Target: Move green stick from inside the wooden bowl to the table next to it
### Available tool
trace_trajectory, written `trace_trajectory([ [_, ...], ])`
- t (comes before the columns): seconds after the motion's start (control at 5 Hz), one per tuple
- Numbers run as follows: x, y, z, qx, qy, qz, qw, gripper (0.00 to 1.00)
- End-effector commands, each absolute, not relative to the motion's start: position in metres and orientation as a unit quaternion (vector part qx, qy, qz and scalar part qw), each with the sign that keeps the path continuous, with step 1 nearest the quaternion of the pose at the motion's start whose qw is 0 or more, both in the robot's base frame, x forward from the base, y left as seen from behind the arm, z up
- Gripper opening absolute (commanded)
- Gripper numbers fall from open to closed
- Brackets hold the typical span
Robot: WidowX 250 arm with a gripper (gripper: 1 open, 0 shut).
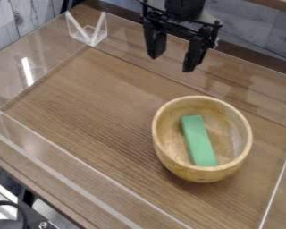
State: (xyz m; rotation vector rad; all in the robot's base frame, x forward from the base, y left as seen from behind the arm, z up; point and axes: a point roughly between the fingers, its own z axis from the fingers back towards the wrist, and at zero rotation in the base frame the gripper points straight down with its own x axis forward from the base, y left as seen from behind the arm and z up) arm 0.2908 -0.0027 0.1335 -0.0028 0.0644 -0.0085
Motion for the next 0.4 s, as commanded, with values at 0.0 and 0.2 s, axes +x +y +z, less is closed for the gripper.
trace_trajectory([
  [0.0, 0.283, -0.008, 0.126, -0.003, 0.037, 0.015, 0.999, 1.0],
  [0.2, 0.268, -0.019, 0.114, -0.012, 0.033, 0.053, 0.998, 1.0],
])
